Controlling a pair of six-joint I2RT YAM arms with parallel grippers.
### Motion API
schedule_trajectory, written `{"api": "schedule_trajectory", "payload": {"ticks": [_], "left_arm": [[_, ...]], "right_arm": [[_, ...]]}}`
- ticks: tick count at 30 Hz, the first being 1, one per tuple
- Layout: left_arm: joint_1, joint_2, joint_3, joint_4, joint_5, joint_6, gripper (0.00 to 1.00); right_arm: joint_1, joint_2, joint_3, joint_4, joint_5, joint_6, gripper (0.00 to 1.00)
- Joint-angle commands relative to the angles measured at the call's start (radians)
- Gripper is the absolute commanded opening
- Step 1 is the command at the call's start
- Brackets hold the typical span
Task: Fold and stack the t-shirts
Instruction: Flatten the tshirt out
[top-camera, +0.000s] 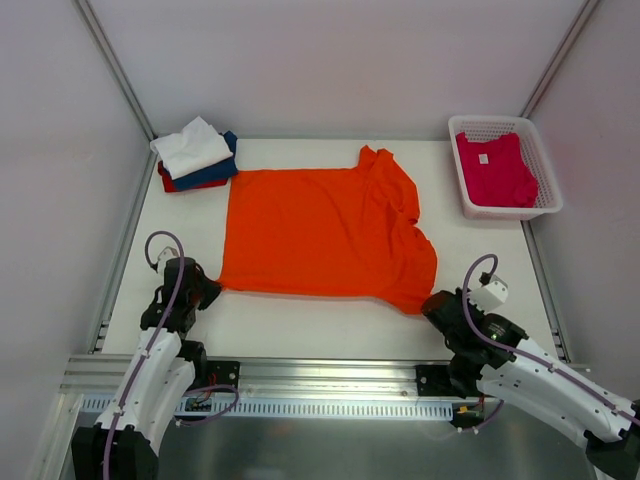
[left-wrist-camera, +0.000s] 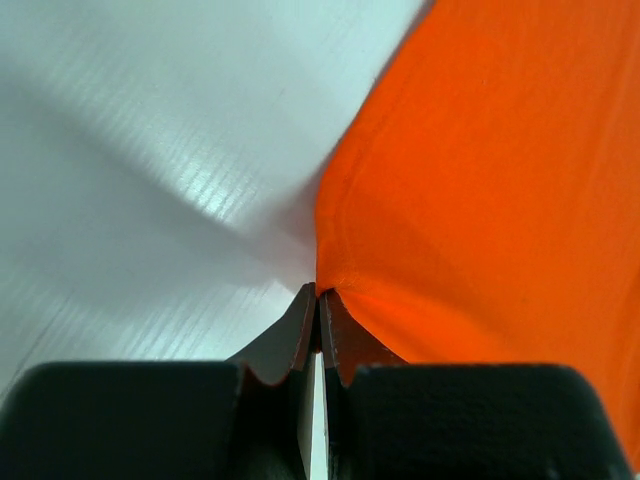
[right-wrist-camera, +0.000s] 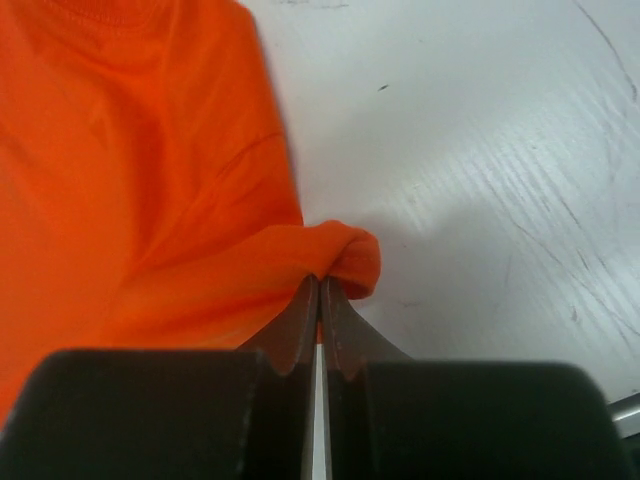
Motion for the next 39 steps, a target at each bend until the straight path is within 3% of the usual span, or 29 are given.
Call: {"api": "schedule_trajectory", "payload": {"ticks": [1, 10, 12, 13, 16, 19, 28, 30, 36, 39], "left_arm": [[-0.002, -0.004, 0.049, -0.06, -0.088, -0.012, 0.0], [0.004, 0.013, 0.053, -0.063, -0.065, 0.0, 0.04], [0.004, 0.013, 0.05, -0.063, -0.062, 0.005, 0.21], [0.004, 0.011, 0.049, -0.063, -0.059, 0.008, 0.35], [0.004, 0.006, 0.047, -0.063, -0.052, 0.01, 0.57], [0.004, -0.009, 0.05, -0.065, -0.047, 0.016, 0.75], [0.004, 0.009, 0.11, -0.062, -0.024, 0.057, 0.88], [0.004, 0.032, 0.148, -0.059, -0.01, 0.075, 0.88], [0.004, 0.161, 0.257, 0.019, 0.027, 0.171, 0.89], [0.004, 0.256, 0.312, 0.098, 0.048, 0.204, 0.88]], "right_arm": [[0.005, -0.011, 0.041, -0.133, 0.078, 0.098, 0.0], [0.005, -0.025, 0.033, -0.119, 0.047, 0.081, 0.01], [0.005, -0.022, 0.033, -0.111, 0.04, 0.074, 0.07], [0.003, -0.019, 0.038, -0.11, 0.032, 0.069, 0.17], [0.005, 0.0, 0.046, -0.105, 0.021, 0.054, 0.31], [0.003, 0.015, 0.061, -0.099, 0.02, 0.035, 0.36], [0.005, 0.118, 0.159, 0.04, 0.064, -0.207, 0.45], [0.005, 0.182, 0.194, 0.096, 0.072, -0.276, 0.46], [-0.014, 0.396, 0.357, 0.214, 0.087, -0.492, 0.62], [-0.096, 0.464, 0.414, 0.33, -0.021, -0.633, 0.64]]}}
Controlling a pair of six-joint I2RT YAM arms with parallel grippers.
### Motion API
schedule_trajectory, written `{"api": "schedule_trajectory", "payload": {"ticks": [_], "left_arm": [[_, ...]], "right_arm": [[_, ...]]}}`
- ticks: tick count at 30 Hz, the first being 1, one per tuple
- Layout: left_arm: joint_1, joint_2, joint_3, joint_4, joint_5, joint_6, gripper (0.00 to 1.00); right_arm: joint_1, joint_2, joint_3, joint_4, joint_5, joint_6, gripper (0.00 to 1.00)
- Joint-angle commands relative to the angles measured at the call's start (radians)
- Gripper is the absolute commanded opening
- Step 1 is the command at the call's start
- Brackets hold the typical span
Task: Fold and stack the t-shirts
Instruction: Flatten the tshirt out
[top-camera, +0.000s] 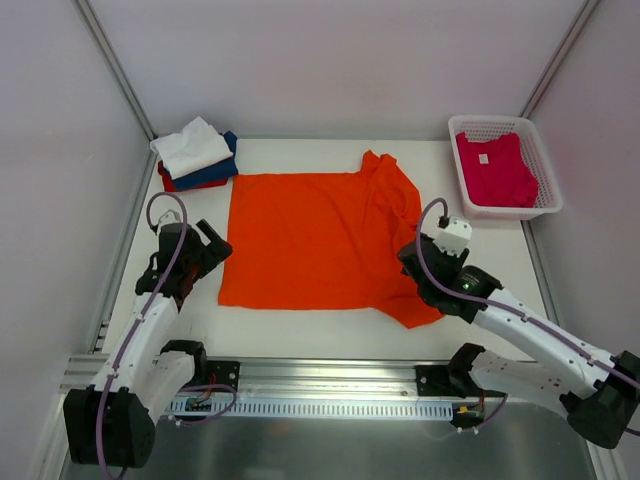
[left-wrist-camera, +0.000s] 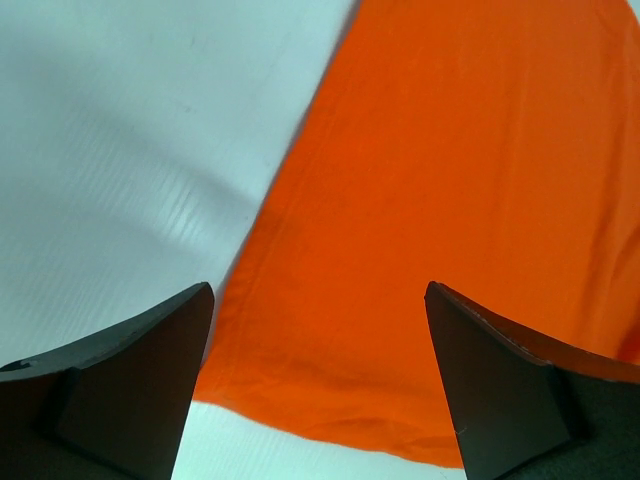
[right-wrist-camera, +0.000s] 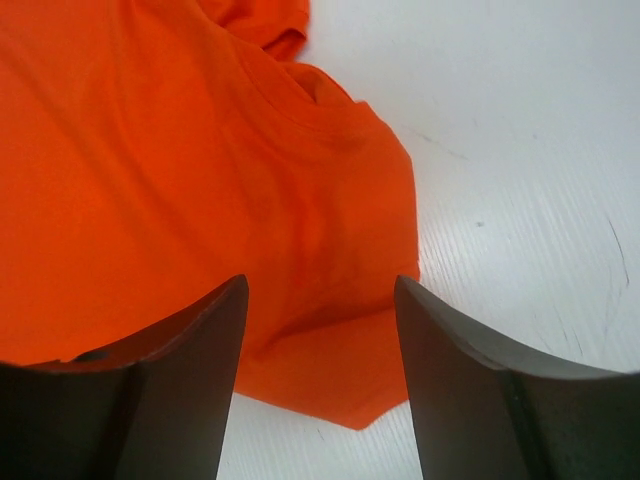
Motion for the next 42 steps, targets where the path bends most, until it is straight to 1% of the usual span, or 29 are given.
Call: {"api": "schedule_trajectory", "payload": {"ticks": [1, 2, 3, 4, 5, 6, 8, 9, 10, 11, 12, 13, 14, 15, 16, 18, 19, 21, 23, 25, 27, 29, 32, 36, 38, 42], "left_arm": [[0.003, 0.084, 0.087, 0.106, 0.051, 0.082, 0.88], [0.003, 0.125, 0.107, 0.162, 0.06, 0.089, 0.88], [0.003, 0.143, 0.111, 0.202, 0.101, 0.095, 0.88], [0.003, 0.162, 0.111, 0.254, 0.126, 0.103, 0.88], [0.003, 0.2, 0.108, 0.37, 0.146, 0.112, 0.88], [0.003, 0.22, 0.109, 0.414, 0.164, 0.115, 0.88], [0.005, 0.307, 0.15, 0.498, 0.178, 0.131, 0.88], [0.005, 0.337, 0.167, 0.515, 0.187, 0.135, 0.88], [0.005, 0.402, 0.189, 0.537, 0.21, 0.152, 0.89], [0.005, 0.435, 0.23, 0.554, 0.223, 0.161, 0.89], [0.005, 0.464, 0.252, 0.58, 0.23, 0.167, 0.89], [0.005, 0.52, 0.273, 0.591, 0.241, 0.181, 0.88], [0.005, 0.547, 0.307, 0.601, 0.246, 0.187, 0.88], [0.006, 0.568, 0.318, 0.636, 0.25, 0.191, 0.88], [0.006, 0.611, 0.331, 0.647, 0.256, 0.189, 0.88], [0.006, 0.65, 0.364, 0.669, 0.269, 0.177, 0.88], [0.006, 0.68, 0.387, 0.68, 0.302, 0.172, 0.86], [0.005, 0.694, 0.387, 0.681, 0.335, 0.155, 0.86], [-0.002, 0.69, 0.365, 0.686, 0.348, 0.157, 0.86], [-0.008, 0.668, 0.342, 0.687, 0.333, 0.161, 0.86], [-0.006, 0.668, 0.325, 0.686, 0.301, 0.175, 0.87], [-0.006, 0.688, 0.342, 0.671, 0.293, 0.183, 0.87], [-0.006, 0.722, 0.378, 0.637, 0.324, 0.198, 0.87], [-0.005, 0.722, 0.378, 0.635, 0.289, 0.207, 0.87], [-0.005, 0.73, 0.391, 0.638, 0.279, 0.215, 0.87], [-0.003, 0.805, 0.473, 0.64, 0.281, 0.24, 0.87]], "right_arm": [[-0.089, 0.058, 0.076, 0.17, -0.092, -0.245, 0.64], [-0.147, 0.073, 0.09, 0.23, -0.128, -0.273, 0.64], [-0.178, 0.107, 0.099, 0.255, -0.209, -0.297, 0.65], [-0.209, 0.129, 0.11, 0.281, -0.25, -0.324, 0.65], [-0.265, 0.155, 0.14, 0.319, -0.293, -0.372, 0.65], [-0.288, 0.182, 0.156, 0.339, -0.361, -0.391, 0.66], [-0.356, 0.27, 0.205, 0.402, -0.443, -0.461, 0.68], [-0.376, 0.306, 0.229, 0.413, -0.522, -0.482, 0.68], [-0.399, 0.387, 0.257, 0.426, -0.566, -0.506, 0.69], [-0.439, 0.428, 0.291, 0.425, -0.609, -0.521, 0.69], [-0.453, 0.467, 0.356, 0.428, -0.67, -0.547, 0.69], [-0.466, 0.506, 0.387, 0.431, -0.702, -0.563, 0.69], [-0.494, 0.571, 0.417, 0.43, -0.731, -0.566, 0.67], [-0.503, 0.598, 0.462, 0.433, -0.771, -0.575, 0.67], [-0.519, 0.619, 0.486, 0.437, -0.784, -0.583, 0.68], [-0.525, 0.664, 0.529, 0.43, -0.781, -0.6, 0.66], [-0.528, 0.666, 0.552, 0.424, -0.779, -0.601, 0.65], [-0.528, 0.644, 0.543, 0.425, -0.765, -0.598, 0.66], [-0.526, 0.615, 0.494, 0.442, -0.756, -0.594, 0.66], [-0.528, 0.571, 0.442, 0.46, -0.733, -0.598, 0.67], [-0.528, 0.56, 0.429, 0.454, -0.707, -0.607, 0.7], [-0.531, 0.567, 0.434, 0.445, -0.707, -0.615, 0.73], [-0.529, 0.587, 0.444, 0.43, -0.71, -0.615, 0.74], [-0.539, 0.595, 0.443, 0.425, -0.701, -0.609, 0.75], [-0.552, 0.613, 0.452, 0.425, -0.713, -0.617, 0.75], [-0.589, 0.692, 0.542, 0.425, -0.762, -0.623, 0.75]]}}
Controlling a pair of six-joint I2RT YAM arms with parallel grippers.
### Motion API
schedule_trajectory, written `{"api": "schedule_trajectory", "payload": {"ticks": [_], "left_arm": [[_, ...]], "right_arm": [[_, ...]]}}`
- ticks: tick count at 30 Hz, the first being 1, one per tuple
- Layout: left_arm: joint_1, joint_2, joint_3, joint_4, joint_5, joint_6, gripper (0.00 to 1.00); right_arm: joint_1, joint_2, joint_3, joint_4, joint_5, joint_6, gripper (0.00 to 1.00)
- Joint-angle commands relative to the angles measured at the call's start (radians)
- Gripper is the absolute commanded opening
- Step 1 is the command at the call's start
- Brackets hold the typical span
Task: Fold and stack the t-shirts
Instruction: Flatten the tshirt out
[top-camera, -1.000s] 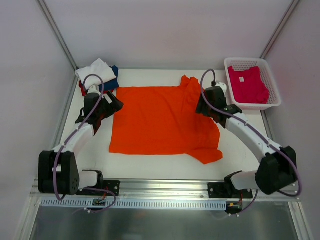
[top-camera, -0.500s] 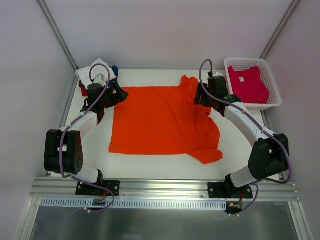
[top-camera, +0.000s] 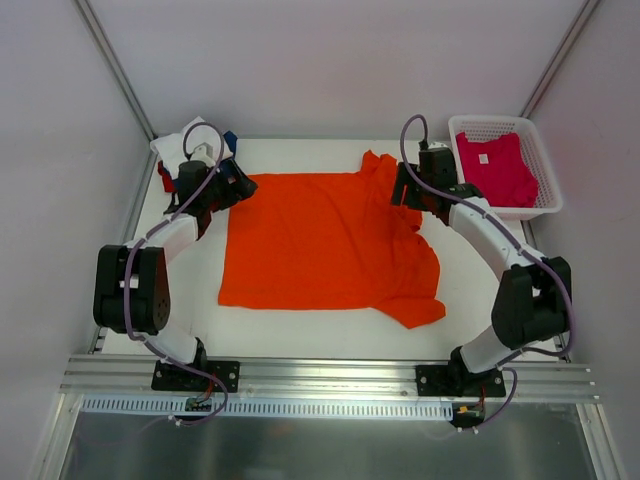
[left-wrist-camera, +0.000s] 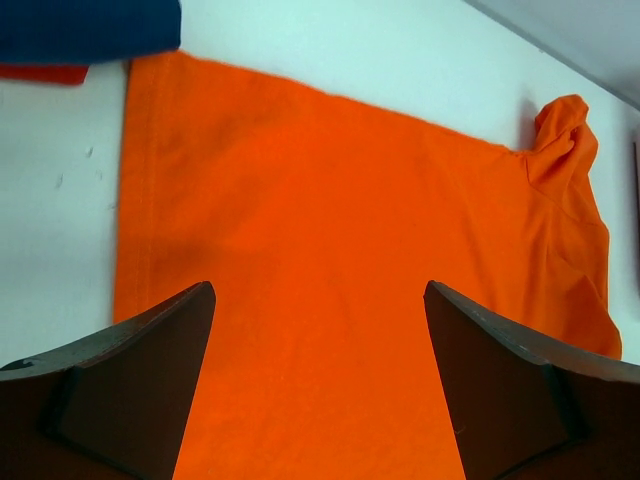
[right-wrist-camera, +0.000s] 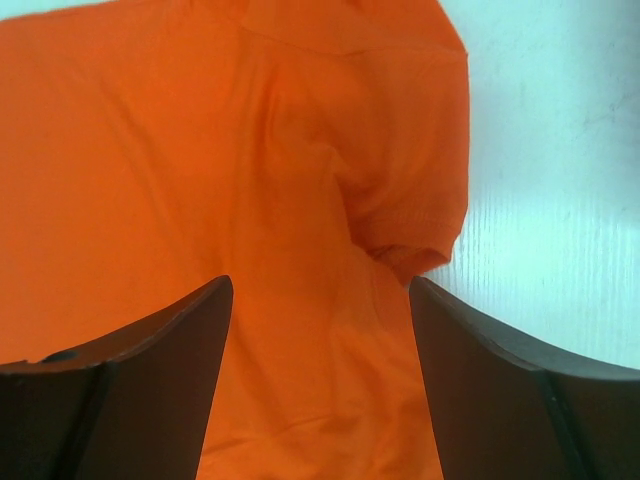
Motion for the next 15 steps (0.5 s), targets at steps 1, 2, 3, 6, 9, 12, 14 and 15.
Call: {"api": "schedule_trajectory", "payload": {"ticks": [1, 2, 3, 6, 9, 12, 14, 15], "left_arm": [[-0.003, 0.048, 0.11, 0.032, -0.014, 0.048, 0.87], [-0.001, 0.062, 0.126, 0.037, -0.014, 0.053, 0.87], [-0.001, 0.096, 0.162, 0.037, -0.019, 0.057, 0.86], [-0.001, 0.181, 0.23, 0.028, -0.046, 0.086, 0.86], [-0.001, 0.278, 0.386, -0.035, -0.088, 0.119, 0.84], [0.0, 0.364, 0.497, -0.147, -0.138, 0.155, 0.83], [0.002, 0.392, 0.514, -0.162, -0.148, 0.165, 0.82], [0.002, 0.4, 0.521, -0.161, -0.152, 0.166, 0.82]], "right_arm": [[-0.036, 0.063, 0.101, 0.001, -0.044, -0.019, 0.75], [-0.04, 0.097, 0.12, 0.004, -0.065, -0.019, 0.75], [-0.048, 0.116, 0.156, 0.001, -0.075, -0.016, 0.75], [-0.056, 0.172, 0.202, 0.004, -0.102, -0.014, 0.75], [-0.06, 0.198, 0.235, 0.023, -0.147, -0.011, 0.75], [-0.071, 0.212, 0.247, 0.053, -0.159, -0.019, 0.75], [-0.083, 0.232, 0.282, 0.056, -0.168, -0.02, 0.75], [-0.098, 0.264, 0.302, 0.055, -0.176, -0.019, 0.75]]}}
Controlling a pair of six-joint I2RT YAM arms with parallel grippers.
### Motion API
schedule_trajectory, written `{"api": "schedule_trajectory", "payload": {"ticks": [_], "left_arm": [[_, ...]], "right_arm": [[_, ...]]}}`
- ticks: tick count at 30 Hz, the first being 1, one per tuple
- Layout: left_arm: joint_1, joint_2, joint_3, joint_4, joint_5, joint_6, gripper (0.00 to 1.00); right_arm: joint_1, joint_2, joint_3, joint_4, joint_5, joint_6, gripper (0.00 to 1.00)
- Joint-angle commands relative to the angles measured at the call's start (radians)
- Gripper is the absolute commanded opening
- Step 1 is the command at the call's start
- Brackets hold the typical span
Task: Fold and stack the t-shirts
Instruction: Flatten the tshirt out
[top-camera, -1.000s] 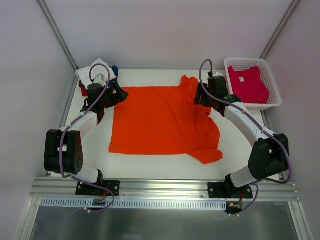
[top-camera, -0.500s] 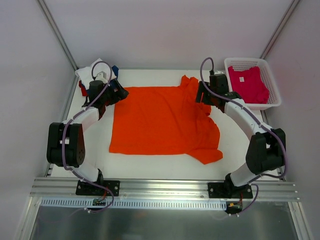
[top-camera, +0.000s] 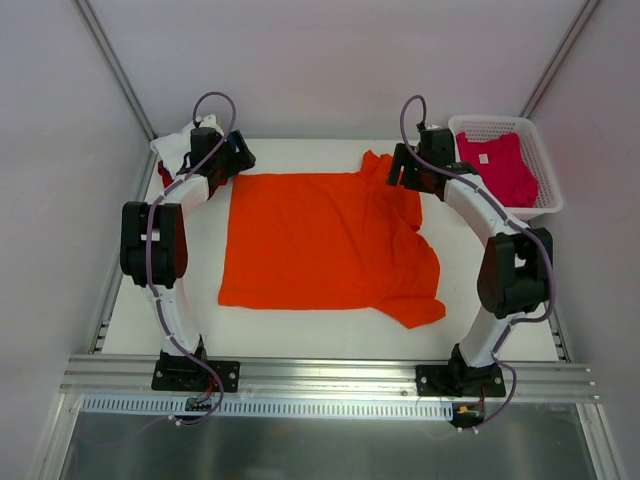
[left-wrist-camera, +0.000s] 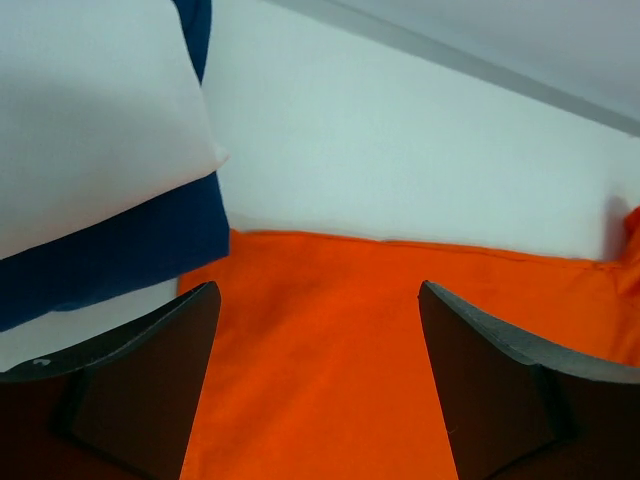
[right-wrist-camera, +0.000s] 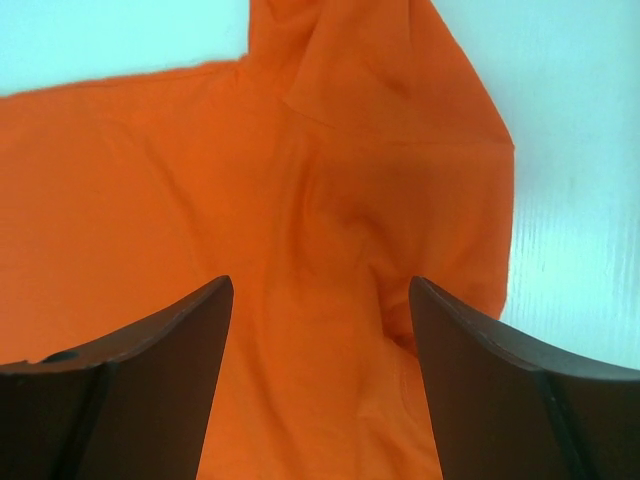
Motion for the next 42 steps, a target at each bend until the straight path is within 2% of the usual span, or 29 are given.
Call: {"api": "schedule_trajectory", "payload": {"ticks": [1, 5, 12, 26, 33, 38, 42], "left_arm": [[0.003, 0.027, 0.052, -0.067, -0.055, 0.053, 0.81], [0.005, 0.037, 0.05, -0.106, -0.054, 0.038, 0.77], [0.005, -0.011, -0.045, -0.108, -0.049, 0.008, 0.77], [0.011, 0.204, 0.191, -0.194, 0.006, -0.015, 0.71], [0.009, 0.23, 0.252, -0.261, -0.055, -0.039, 0.72], [-0.017, 0.199, 0.266, -0.269, -0.117, 0.001, 0.73], [-0.028, 0.239, 0.355, -0.323, -0.167, 0.01, 0.73]], "right_arm": [[-0.041, 0.059, 0.104, 0.045, -0.065, -0.015, 0.75], [-0.087, 0.156, 0.221, 0.04, -0.12, 0.034, 0.74], [-0.116, 0.217, 0.262, 0.051, -0.174, 0.071, 0.73], [-0.139, 0.15, 0.215, 0.097, -0.24, 0.084, 0.73], [-0.158, 0.164, 0.219, 0.127, -0.284, 0.118, 0.73], [-0.159, 0.177, 0.216, 0.131, -0.298, 0.118, 0.72], [-0.162, 0.174, 0.207, 0.143, -0.314, 0.131, 0.72]]}}
